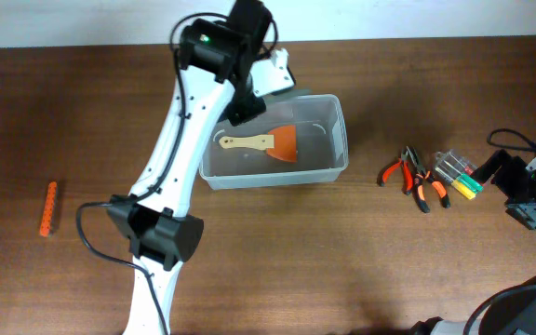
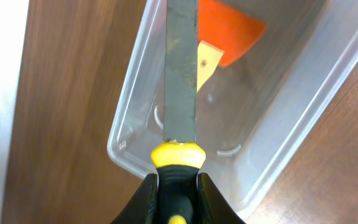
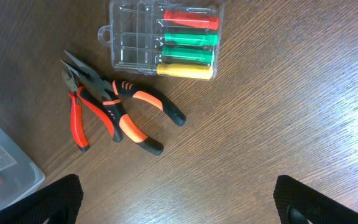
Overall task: Pack container
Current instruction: 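Carry the file with left gripper and release it in the container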
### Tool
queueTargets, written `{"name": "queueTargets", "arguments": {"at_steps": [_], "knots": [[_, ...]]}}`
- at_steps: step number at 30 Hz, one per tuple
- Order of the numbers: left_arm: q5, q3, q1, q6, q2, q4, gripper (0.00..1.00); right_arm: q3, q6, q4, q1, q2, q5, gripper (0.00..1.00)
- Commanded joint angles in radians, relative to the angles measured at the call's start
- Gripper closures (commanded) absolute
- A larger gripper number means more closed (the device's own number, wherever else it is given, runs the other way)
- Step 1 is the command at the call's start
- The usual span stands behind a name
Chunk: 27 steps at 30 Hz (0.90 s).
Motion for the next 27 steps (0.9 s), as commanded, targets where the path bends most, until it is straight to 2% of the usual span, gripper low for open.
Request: {"name": "queueTargets", "arguments": {"at_steps": [1, 8, 14, 16, 18, 20, 21, 22, 24, 27], "knots": [[0.027, -0.066, 0.020, 0.088, -0.024, 0.078, 0.98, 0.016, 0.008, 0.000, -0.002, 0.003, -0.002, 0.01], [0.109, -0.368, 0.060, 0.088, -0.011, 0.404, 0.98, 0.016, 0.008, 0.000, -0.002, 0.003, -0.002, 0.01], [0.109, -0.537, 0.060, 0.140, -0.010, 0.591, 0.98, 0.016, 0.008, 0.000, -0.002, 0.003, -0.002, 0.02], [0.110, -0.558, 0.060, 0.141, -0.010, 0.606, 0.90, 0.016, 0.008, 0.000, -0.002, 0.003, -0.002, 0.02], [0.112, -0.566, 0.060, 0.143, -0.009, 0.605, 0.90, 0.016, 0.008, 0.000, -0.002, 0.003, -0.002, 0.02], [0.113, -0.566, 0.060, 0.146, -0.009, 0.605, 0.90, 0.016, 0.008, 0.000, -0.002, 0.003, -0.002, 0.02], [0.121, -0.566, 0.060, 0.171, -0.009, 0.600, 0.96, 0.016, 0.008, 0.000, -0.002, 0.003, -0.002, 0.02], [0.151, -0.566, 0.060, 0.214, -0.009, 0.586, 0.98, 0.016, 0.008, 0.000, -0.002, 0.003, -0.002, 0.01], [0.193, -0.566, 0.060, 0.274, -0.009, 0.560, 0.98, 0.016, 0.008, 0.000, -0.002, 0.003, -0.002, 0.02], [0.192, -0.571, 0.062, 0.294, -0.009, 0.560, 0.98, 0.016, 0.008, 0.000, -0.002, 0.003, -0.002, 0.02]]}}
